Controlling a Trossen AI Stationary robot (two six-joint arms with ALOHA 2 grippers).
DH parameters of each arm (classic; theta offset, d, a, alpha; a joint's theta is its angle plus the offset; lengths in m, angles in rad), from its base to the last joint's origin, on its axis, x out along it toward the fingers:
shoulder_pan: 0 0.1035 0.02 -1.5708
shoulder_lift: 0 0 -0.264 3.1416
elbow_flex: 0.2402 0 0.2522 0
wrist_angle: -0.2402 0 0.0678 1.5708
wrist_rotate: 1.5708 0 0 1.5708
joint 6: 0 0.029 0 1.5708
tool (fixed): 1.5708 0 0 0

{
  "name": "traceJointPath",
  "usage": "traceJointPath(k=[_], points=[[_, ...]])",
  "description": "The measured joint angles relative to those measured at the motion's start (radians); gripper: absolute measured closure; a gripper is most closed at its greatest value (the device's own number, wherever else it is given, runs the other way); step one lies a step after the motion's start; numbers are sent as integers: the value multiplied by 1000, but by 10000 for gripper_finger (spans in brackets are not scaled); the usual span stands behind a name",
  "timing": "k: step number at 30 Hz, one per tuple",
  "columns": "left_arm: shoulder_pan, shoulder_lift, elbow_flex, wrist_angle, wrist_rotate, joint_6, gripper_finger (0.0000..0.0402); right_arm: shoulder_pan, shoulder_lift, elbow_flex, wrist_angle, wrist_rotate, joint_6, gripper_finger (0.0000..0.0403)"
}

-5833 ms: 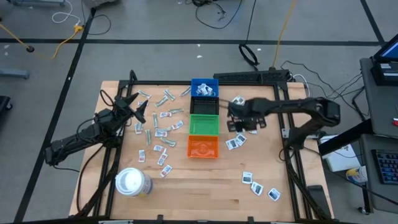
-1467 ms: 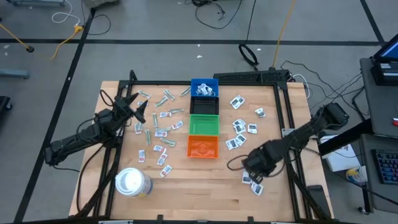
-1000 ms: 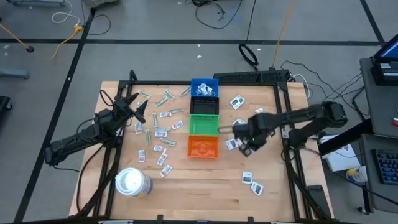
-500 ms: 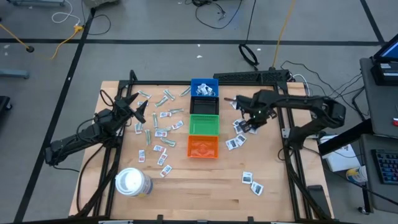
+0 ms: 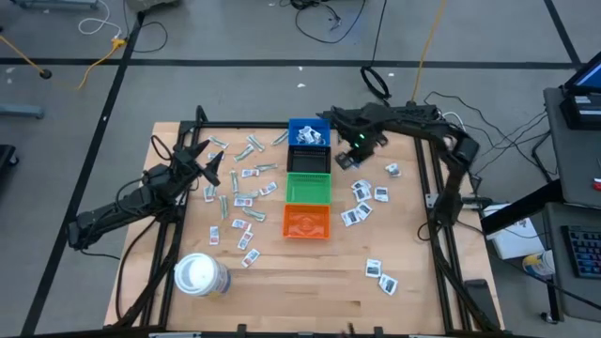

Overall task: Pick & Place First Aid Supplies
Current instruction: Put the blue alcohol pad into the blue bin

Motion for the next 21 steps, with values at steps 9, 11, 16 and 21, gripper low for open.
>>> traceJointPath(k=[9,11,16,21], points=[[0,0,0,0,0,0,96,-39,279,443,72,2,-115,403],[0,0,0,0,0,0,96,-45,326,517,100,0,-132,403],[0,0,0,0,0,0,96,-55,404,587,182,-4,-137,403],[0,0,0,0,0,0,96,-56,436,587,217,-1,-146,403]])
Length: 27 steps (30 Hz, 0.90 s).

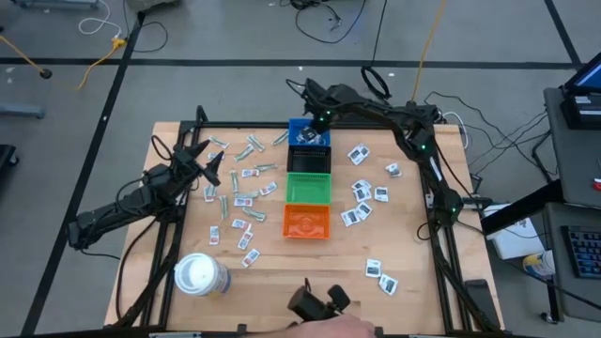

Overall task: Pick & Place First Aid Supplies
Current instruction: Put the blue alcohol pad into the blue bin, then put the black towelette pack into the black bin

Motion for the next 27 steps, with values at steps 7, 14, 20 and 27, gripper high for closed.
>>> traceJointPath(k=[7,14,20,27], points=[[0,0,0,0,0,0,96,-2,9,0,60,-2,-34,396],[0,0,0,0,0,0,96,-4,9,0,72,-31,-36,338],[0,0,0,0,0,0,96,-2,-18,-2,34,-29,-33,240],[0,0,0,0,0,0,96,20,-111,0,-136,112,179,190]])
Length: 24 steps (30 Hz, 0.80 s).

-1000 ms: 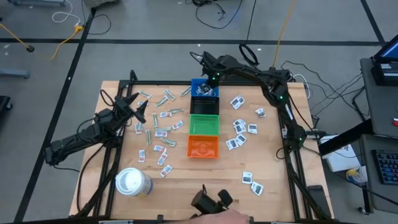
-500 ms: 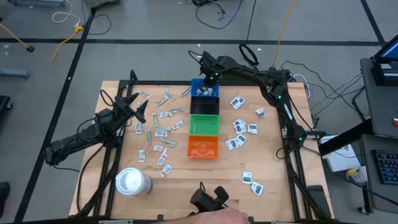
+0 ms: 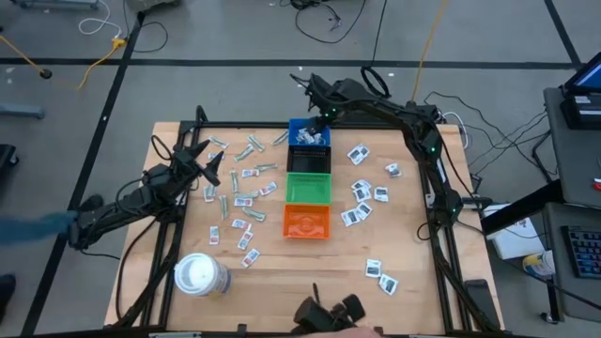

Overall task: Pick & Place First Aid Supplies
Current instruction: Put the black towelette pack into the black bin

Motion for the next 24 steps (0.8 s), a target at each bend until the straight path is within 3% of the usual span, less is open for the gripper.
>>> traceJointPath(k=[4,8,15,24], points=[[0,0,0,0,0,0,96,5,-39,-16,-96,44,137,189],[0,0,0,0,0,0,96,4,-105,-123,-113,42,289,189],[0,0,0,0,0,0,96,45,-301,-461,-46,41,482,189],[0,0,0,0,0,0,96,263,-564,-860,29,-69,794,189]])
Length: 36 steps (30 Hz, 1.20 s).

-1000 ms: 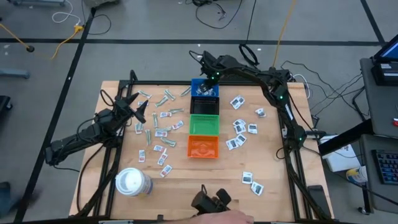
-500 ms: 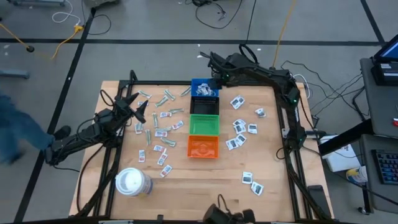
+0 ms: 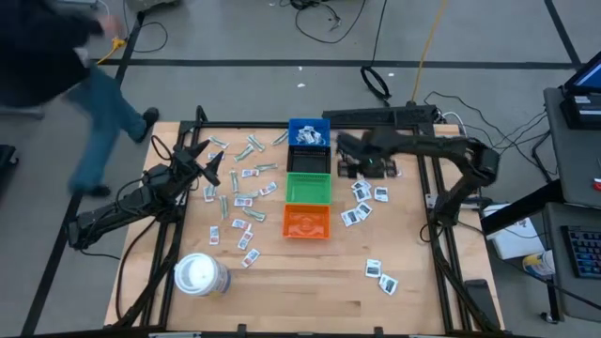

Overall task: Pick & Place First Aid Supplies
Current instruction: Put the black towelette pack into the black bin

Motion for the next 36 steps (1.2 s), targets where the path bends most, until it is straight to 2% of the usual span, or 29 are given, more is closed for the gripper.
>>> traceJointPath(k=[4,8,21,28,36], points=[[0,0,0,0,0,0,96,139,-81,-119,17,-53,157,189],[0,0,0,0,0,0,96,300,-128,-183,19,-86,319,189],[0,0,0,0,0,0,96,810,-137,-198,69,-130,781,189],[0,0,0,0,0,0,96,977,-137,-198,156,-129,849,189],[0,0,0,0,0,0,96,1065,-84,-197,176,-158,793,189]])
